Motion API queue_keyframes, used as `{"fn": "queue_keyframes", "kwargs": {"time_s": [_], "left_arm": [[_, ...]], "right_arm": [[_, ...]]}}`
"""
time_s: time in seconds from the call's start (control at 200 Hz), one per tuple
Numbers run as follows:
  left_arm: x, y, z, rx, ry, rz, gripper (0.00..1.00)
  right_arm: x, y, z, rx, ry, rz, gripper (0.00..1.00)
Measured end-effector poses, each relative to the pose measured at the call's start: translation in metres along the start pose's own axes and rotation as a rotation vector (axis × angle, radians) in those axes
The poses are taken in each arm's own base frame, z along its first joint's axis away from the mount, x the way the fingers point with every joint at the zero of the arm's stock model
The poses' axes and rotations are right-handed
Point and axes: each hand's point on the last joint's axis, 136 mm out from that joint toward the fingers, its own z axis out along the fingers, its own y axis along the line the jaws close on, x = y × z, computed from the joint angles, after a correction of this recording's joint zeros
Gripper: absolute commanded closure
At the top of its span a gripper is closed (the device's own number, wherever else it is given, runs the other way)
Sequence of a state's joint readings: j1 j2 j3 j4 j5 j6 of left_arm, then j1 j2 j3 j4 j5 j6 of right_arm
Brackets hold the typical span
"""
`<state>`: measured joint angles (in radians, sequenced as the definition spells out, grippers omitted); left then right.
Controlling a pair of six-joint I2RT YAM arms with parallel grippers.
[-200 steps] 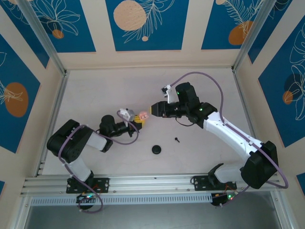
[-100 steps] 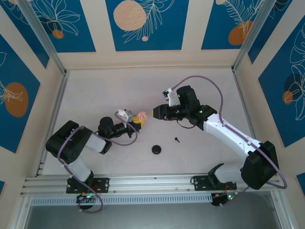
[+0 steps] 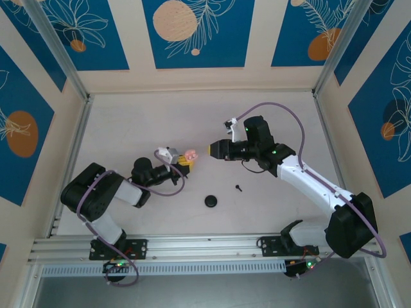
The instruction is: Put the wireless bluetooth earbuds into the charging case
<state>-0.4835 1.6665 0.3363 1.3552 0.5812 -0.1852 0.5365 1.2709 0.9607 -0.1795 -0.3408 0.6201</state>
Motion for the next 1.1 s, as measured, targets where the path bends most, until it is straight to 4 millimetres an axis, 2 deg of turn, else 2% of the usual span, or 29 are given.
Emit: {"fn": "queue_keyframes", "kwargs": {"time_s": [0.13,0.36,0.665,0.895,1.1], "left_arm": [[-0.008,0.0,0.001,-0.006,-0.002,0.016,0.98],[-0.039,0.001,0.01,-0.003,-0.02,0.094,0.98],[-0.025,0.002,0.009,-0.01,0.061,0.103,0.98],[-0.026,-0.001,0.009,0.0,0.093,0.14,0.98],[-0.027,-0.007,0.011,0.029,0.103,0.156,0.98]], "right_arm": [[-0.002,-0.002,0.0,-0.003,-0.015,-0.021,0.65],[-0.005,-0.005,0.001,-0.007,-0.031,-0.069,0.65],[-0.009,0.002,-0.006,-0.027,-0.06,-0.122,0.64],[-0.011,0.018,-0.009,-0.101,-0.07,-0.148,0.64],[-0.001,0.026,-0.001,-0.158,-0.024,-0.144,0.66]]}}
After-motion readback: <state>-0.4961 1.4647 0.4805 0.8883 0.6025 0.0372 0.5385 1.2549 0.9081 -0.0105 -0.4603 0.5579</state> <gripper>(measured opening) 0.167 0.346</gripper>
